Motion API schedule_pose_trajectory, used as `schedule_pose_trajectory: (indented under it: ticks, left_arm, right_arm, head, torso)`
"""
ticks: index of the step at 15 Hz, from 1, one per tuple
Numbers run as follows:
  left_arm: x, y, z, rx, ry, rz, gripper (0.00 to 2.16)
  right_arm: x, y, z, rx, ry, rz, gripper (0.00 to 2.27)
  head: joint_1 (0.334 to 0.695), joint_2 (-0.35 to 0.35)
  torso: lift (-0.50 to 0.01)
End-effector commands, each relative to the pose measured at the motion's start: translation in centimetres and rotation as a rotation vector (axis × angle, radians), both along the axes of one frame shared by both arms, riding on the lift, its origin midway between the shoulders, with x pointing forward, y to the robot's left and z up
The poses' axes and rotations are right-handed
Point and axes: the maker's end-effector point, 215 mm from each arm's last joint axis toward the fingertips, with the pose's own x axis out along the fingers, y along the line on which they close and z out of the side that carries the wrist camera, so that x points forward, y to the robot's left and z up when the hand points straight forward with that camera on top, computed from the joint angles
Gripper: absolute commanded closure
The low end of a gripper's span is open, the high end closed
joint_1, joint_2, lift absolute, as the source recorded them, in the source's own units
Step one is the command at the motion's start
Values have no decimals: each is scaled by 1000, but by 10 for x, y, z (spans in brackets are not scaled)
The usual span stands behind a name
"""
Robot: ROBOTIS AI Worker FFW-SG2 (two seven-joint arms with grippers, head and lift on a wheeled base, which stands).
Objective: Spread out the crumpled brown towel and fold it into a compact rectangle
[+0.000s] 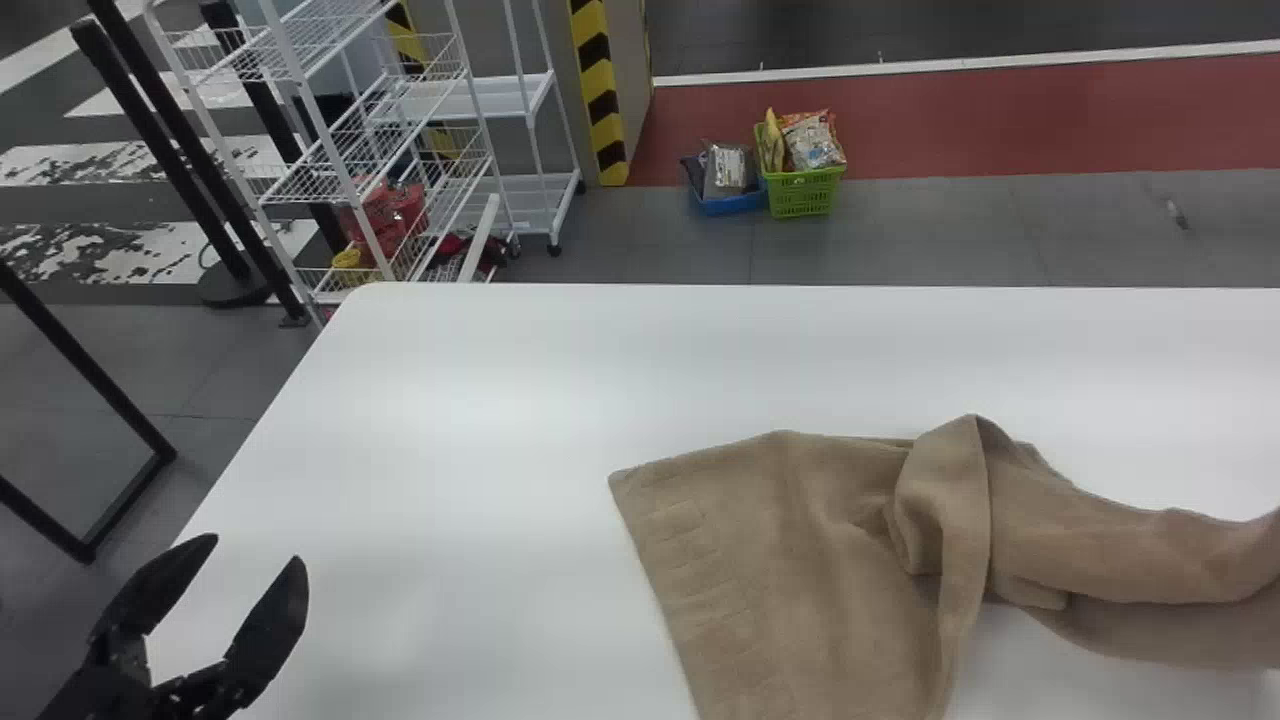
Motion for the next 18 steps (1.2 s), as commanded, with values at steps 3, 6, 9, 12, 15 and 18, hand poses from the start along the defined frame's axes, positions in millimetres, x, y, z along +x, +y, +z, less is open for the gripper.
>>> schedule_pose_trajectory:
  ticks: [3, 6, 9, 12, 15, 18]
  left_arm:
    - [1, 0, -3, -4, 2, 1, 124]
    - [1, 0, -3, -4, 2, 1, 124]
    - [1, 0, -2, -4, 0, 2, 124]
    - [0, 0, -2, -2, 2, 1, 124]
    - [-1, 3, 0, 1, -1, 6, 124]
    - [-1, 2, -2, -4, 1, 4, 124]
  right_arm:
    - [-12, -36, -16, -148, 15, -24, 1443]
    - [-3, -88, -3, -154, -1, -114, 1443]
    - [-4, -82, 1, -153, -14, -92, 1443]
    - [-29, -11, -22, -280, 22, 83, 1443]
    - [-64, 17, -42, -428, 88, 176, 1443]
    - [-100, 29, -68, -588, 108, 276, 1443]
  head:
    - [695, 187]
    - [695, 143]
    - [695, 58]
    - [695, 75]
    - [695, 196]
    - [695, 265]
  torso:
    - [-127]
    - [-127]
    - [-127]
    - [-127]
    - [-127]
    - [-127]
